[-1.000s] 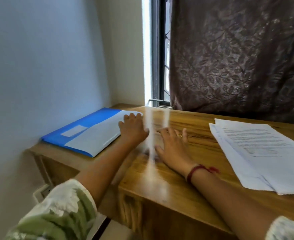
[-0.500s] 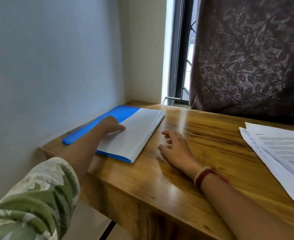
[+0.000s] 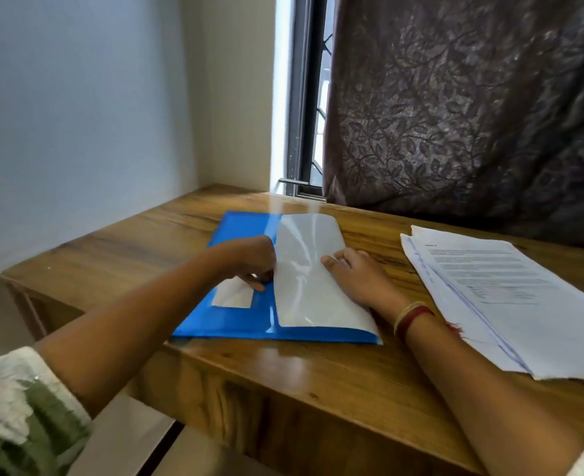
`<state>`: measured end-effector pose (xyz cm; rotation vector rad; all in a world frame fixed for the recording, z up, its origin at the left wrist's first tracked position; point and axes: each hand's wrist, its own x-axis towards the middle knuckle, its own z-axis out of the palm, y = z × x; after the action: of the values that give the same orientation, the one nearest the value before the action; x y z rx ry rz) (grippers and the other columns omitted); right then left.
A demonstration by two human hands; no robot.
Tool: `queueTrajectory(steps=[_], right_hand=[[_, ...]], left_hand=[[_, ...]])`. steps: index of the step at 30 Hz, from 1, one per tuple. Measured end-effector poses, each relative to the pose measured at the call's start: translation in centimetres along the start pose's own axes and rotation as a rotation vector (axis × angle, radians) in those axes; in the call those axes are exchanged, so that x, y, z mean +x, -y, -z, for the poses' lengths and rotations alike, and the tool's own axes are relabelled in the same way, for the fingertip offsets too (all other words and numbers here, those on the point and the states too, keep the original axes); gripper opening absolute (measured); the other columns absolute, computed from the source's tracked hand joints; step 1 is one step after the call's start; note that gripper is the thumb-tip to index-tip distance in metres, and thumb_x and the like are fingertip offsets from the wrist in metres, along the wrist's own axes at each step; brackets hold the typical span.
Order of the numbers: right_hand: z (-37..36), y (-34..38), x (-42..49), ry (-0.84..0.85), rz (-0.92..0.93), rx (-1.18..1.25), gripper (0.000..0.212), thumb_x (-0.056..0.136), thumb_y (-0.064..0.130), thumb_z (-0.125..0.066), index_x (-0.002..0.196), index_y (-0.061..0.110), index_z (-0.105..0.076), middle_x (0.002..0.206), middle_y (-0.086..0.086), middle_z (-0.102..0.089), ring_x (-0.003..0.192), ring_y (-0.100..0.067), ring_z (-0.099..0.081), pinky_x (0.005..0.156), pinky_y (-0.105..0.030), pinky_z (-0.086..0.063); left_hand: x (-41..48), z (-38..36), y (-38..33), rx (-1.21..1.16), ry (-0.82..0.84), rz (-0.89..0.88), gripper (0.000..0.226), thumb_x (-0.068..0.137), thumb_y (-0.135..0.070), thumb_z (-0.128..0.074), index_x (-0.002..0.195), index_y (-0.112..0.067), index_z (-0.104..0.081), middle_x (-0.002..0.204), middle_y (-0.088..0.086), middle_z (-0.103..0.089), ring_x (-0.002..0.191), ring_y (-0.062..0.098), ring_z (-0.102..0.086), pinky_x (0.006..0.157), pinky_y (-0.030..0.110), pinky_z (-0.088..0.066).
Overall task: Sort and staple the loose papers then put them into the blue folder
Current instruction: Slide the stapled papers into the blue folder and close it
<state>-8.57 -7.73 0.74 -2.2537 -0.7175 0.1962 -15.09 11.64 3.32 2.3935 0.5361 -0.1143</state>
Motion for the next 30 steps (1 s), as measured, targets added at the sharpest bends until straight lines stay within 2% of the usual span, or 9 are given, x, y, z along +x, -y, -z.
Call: queueTrajectory(steps=[4, 9, 10, 15, 19, 21, 23, 26, 30], right_hand=[[1.7, -2.0, -0.8, 0.006, -0.014, -0.142, 0.051, 0.094, 0.055, -0.047, 0.135, 0.024, -0.043, 0.130, 0.001, -0.045, 0.088, -0.006, -0.047, 0.058, -0.017, -0.033], [2.3, -2.7, -0.9, -0.006, 0.015, -0.426, 0.050, 0.088, 0.057, -0.055, 0.127, 0.025, -0.050, 0.129, 0.002, -0.051, 0.088, -0.008, -0.046, 0.057, -0.017, -0.031], [2.5, -2.7, -0.7, -0.006, 0.016, -0.443, 0.049, 0.087, 0.057, -0.057, 0.124, 0.025, -0.052, 0.126, 0.002, -0.053, 0.087, -0.008, -0.047, 0.059, -0.018, -0.033], [2.3, -2.3, -1.1, -0.037, 0.034, -0.539, 0.044, 0.088, 0.058, -0.054, 0.115, 0.023, -0.056, 0.108, 0.006, -0.055, 0.079, -0.008, -0.048, 0.058, -0.018, -0.033], [1.0, 0.2, -0.6, -0.173, 0.083, -0.535, 0.045, 0.093, 0.056, -0.048, 0.114, 0.018, -0.059, 0.113, -0.001, -0.060, 0.093, -0.016, -0.058, 0.074, -0.025, -0.046], [-0.1, 2.4, 0.8, -0.202, 0.126, -0.509, 0.050, 0.094, 0.056, -0.047, 0.118, 0.014, -0.059, 0.116, -0.005, -0.062, 0.103, -0.021, -0.059, 0.082, -0.031, -0.047], [-1.3, 4.4, 2.1, -0.139, 0.123, -0.532, 0.051, 0.092, 0.056, -0.049, 0.116, 0.011, -0.060, 0.114, -0.007, -0.063, 0.103, -0.024, -0.059, 0.078, -0.031, -0.044], [-3.1, 6.2, 3.3, -0.076, 0.094, -0.684, 0.036, 0.095, 0.036, -0.054, 0.121, 0.013, -0.056, 0.122, -0.008, -0.059, 0.111, -0.026, -0.058, 0.077, -0.029, -0.040], [-4.1, 6.8, 3.3, -0.141, 0.119, -0.869, 0.028, 0.099, 0.017, -0.047, 0.125, 0.013, -0.056, 0.126, -0.007, -0.058, 0.116, -0.025, -0.056, 0.086, -0.029, -0.045]], left_hand=[[0.4, -0.6, -1.0, 0.069, -0.028, -0.096, 0.026, 0.090, 0.006, -0.051, 0.092, -0.014, -0.068, 0.088, 0.004, -0.060, 0.076, 0.020, -0.058, 0.043, 0.013, -0.047], [1.1, -0.4, -0.7, -0.092, -0.060, -0.088, 0.026, 0.089, 0.012, -0.056, 0.104, -0.003, -0.071, 0.057, 0.001, -0.059, 0.042, 0.005, -0.052, 0.037, 0.010, -0.040], [1.2, -0.2, -0.8, -0.109, -0.049, -0.098, 0.024, 0.088, 0.012, -0.059, 0.103, -0.004, -0.070, 0.059, 0.002, -0.057, 0.038, 0.003, -0.051, 0.038, 0.009, -0.039], [2.3, -1.0, 0.3, -0.160, -0.191, -0.175, 0.016, 0.078, -0.009, -0.080, 0.092, -0.009, -0.074, 0.080, 0.012, -0.061, 0.056, 0.014, -0.048, 0.046, 0.011, -0.041], [3.2, -1.7, 1.4, -0.180, -0.256, -0.209, 0.019, 0.074, -0.019, -0.084, 0.090, -0.012, -0.077, 0.091, 0.009, -0.072, 0.070, 0.013, -0.056, 0.062, 0.019, -0.046], [3.3, -1.6, 1.6, -0.196, -0.256, -0.216, 0.017, 0.074, -0.019, -0.084, 0.089, -0.015, -0.077, 0.090, 0.005, -0.073, 0.073, 0.011, -0.059, 0.061, 0.016, -0.046], [3.4, -1.7, 1.8, -0.213, -0.249, -0.227, 0.010, 0.078, -0.018, -0.081, 0.087, -0.016, -0.077, 0.085, 0.006, -0.073, 0.070, 0.010, -0.059, 0.057, 0.014, -0.045], [3.6, -1.8, 2.1, -0.243, -0.280, -0.246, 0.003, 0.081, -0.014, -0.075, 0.084, -0.015, -0.077, 0.087, 0.017, -0.073, 0.072, 0.016, -0.058, 0.064, 0.022, -0.043], [3.6, -1.9, 1.9, -0.194, -0.314, -0.257, 0.007, 0.083, -0.013, -0.070, 0.085, -0.010, -0.077, 0.062, 0.003, -0.063, 0.057, 0.009, -0.051, 0.052, 0.015, -0.040]])
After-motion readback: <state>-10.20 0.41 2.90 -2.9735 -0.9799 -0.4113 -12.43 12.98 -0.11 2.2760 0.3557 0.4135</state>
